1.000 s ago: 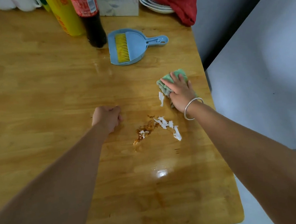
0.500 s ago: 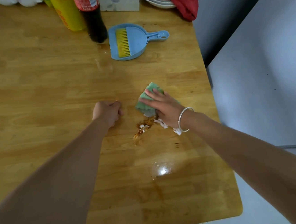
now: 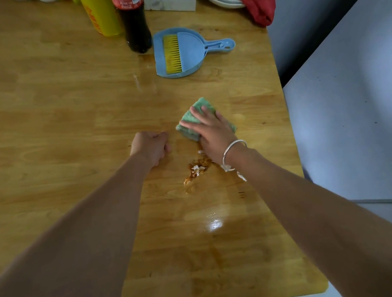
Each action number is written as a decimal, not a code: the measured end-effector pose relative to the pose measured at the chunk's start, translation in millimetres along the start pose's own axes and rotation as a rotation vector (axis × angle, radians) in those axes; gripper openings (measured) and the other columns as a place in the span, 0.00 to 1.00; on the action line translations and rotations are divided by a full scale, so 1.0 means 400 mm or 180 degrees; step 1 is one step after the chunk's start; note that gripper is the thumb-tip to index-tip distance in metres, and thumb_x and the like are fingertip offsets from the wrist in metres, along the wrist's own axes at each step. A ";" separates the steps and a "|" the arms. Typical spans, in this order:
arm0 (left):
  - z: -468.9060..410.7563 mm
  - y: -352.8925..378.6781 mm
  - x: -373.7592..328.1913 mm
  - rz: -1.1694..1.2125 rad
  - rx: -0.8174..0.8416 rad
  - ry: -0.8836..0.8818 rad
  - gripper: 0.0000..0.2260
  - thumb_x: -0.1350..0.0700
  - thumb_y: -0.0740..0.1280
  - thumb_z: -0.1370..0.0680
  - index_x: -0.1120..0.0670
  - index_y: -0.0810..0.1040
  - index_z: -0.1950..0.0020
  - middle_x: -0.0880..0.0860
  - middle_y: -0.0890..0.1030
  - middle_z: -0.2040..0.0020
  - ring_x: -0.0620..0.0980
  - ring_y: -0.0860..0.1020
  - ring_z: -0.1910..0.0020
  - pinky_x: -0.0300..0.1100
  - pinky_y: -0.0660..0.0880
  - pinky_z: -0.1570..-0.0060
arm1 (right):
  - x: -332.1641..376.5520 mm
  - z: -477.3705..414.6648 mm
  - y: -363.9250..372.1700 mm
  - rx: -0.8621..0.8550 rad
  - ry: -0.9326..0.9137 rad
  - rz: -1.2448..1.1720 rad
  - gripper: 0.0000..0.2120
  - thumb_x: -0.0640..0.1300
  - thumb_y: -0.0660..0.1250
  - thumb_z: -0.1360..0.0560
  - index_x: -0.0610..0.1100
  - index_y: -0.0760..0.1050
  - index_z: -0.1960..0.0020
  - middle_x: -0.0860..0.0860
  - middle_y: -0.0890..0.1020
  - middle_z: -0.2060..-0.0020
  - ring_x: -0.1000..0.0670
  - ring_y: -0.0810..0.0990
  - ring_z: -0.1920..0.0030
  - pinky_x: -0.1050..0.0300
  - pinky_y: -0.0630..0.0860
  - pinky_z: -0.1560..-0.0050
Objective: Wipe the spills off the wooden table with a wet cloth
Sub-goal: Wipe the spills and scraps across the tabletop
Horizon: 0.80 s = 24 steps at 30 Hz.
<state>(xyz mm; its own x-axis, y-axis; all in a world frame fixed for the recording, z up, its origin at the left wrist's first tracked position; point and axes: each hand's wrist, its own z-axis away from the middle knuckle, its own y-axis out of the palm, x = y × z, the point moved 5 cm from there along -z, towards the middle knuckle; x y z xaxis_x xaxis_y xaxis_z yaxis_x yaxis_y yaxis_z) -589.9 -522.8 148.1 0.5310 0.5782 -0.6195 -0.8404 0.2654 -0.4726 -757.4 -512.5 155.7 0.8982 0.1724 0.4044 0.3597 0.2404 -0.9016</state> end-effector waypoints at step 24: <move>0.015 -0.092 0.083 0.0323 -0.0368 -0.0269 0.23 0.44 0.62 0.21 0.56 0.76 0.71 0.47 0.67 0.85 0.48 0.65 0.82 0.31 0.59 0.83 | 0.182 -0.058 0.050 0.0538 -0.0312 -0.0080 0.26 0.37 0.58 0.24 0.55 0.67 0.28 0.53 0.57 0.23 0.50 0.48 0.22 0.50 0.38 0.25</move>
<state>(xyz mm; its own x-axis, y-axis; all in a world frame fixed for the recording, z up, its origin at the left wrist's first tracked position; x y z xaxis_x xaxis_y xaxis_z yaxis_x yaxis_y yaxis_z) -541.9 -508.7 148.8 0.4288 0.6617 -0.6151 -0.8685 0.1146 -0.4822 -678.9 -517.5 163.5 0.8576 0.2547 0.4469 0.3267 0.4014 -0.8556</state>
